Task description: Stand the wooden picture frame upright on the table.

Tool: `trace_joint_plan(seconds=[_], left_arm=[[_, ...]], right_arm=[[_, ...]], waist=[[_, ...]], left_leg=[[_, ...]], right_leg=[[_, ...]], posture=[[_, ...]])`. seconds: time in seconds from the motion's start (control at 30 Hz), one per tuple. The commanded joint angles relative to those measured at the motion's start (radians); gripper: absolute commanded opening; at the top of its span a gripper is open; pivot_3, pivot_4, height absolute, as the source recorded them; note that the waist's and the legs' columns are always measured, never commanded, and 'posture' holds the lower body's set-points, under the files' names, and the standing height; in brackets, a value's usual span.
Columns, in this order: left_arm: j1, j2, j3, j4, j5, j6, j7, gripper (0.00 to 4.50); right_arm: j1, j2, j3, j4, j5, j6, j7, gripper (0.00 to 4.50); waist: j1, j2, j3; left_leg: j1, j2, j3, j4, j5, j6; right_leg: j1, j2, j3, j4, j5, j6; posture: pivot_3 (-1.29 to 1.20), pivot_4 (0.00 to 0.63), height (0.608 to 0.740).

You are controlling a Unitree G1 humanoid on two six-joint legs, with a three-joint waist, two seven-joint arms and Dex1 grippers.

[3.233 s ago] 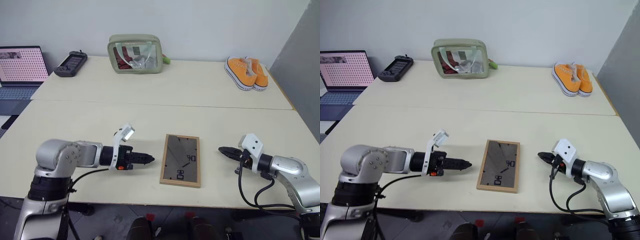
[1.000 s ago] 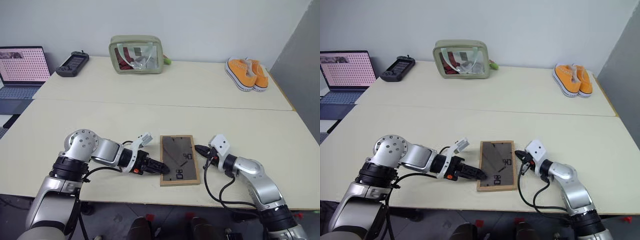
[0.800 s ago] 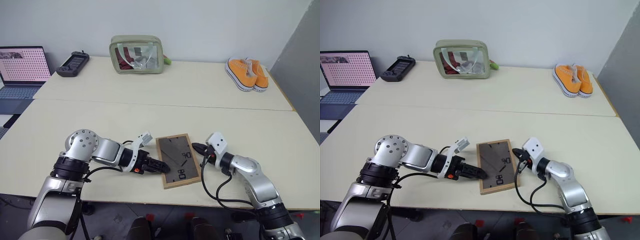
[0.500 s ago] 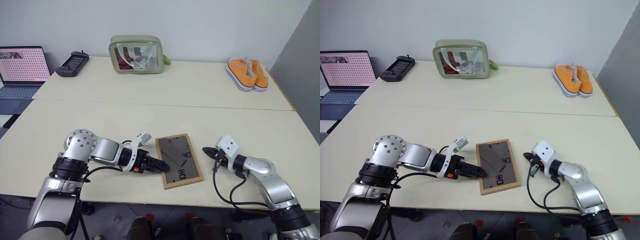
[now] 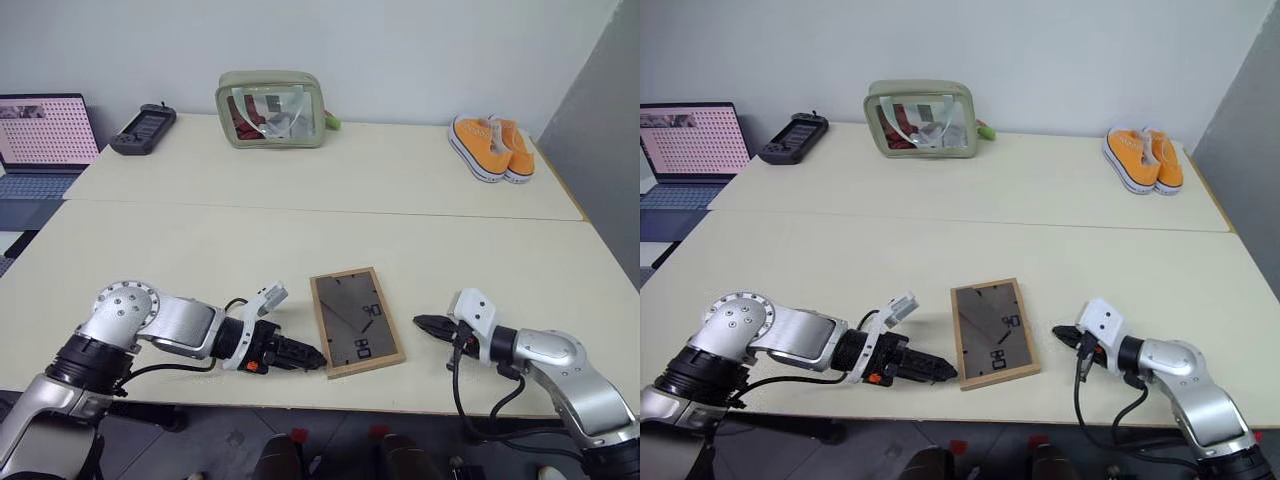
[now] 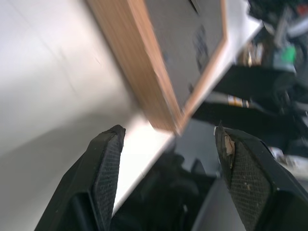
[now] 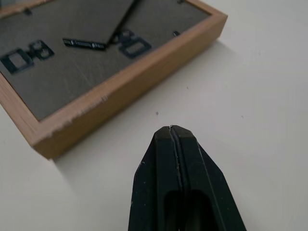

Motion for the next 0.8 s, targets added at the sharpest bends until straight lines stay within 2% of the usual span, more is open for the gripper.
trace_joint_plan(seconds=[0.03,0.17,0.27,0.8], left_arm=[[0.033,-0.020,0.014,-0.035,-0.023,-0.059,0.085,3.20],[0.068,-0.043,0.043,-0.031,-0.023,-0.085,0.142,3.20],[0.084,-0.053,0.055,-0.031,-0.023,-0.076,0.155,3.20],[0.019,-0.064,0.062,0.033,-0.023,-0.024,0.155,3.20]], right_arm=[[0.008,0.003,-0.008,-0.080,0.036,0.044,-0.010,0.00],[0.025,-0.013,-0.018,-0.134,0.066,0.086,-0.001,0.00],[0.030,-0.022,-0.022,-0.154,0.078,0.107,0.002,0.00],[0.028,0.000,0.005,-0.152,0.091,0.130,-0.036,0.00]], waist=[[0.000,0.000,0.000],[0.001,0.001,-0.001],[0.001,0.001,-0.001],[0.001,0.001,-0.001]], left_leg=[[0.000,0.000,0.000,0.000,0.000,0.000],[0.001,0.000,0.000,0.000,0.000,0.000],[0.008,0.000,0.000,-0.001,0.000,0.000],[0.009,0.000,0.000,-0.002,0.000,0.000]], right_leg=[[0.000,0.000,0.000,0.000,0.000,0.000],[0.002,0.000,0.000,-0.001,0.000,0.000],[0.009,0.000,0.000,-0.003,0.000,0.000],[0.009,0.000,0.000,-0.005,-0.001,-0.001]], posture=[[0.00,0.150,0.740],[0.00,0.150,0.740],[0.00,0.150,0.740],[0.00,0.150,0.740]])
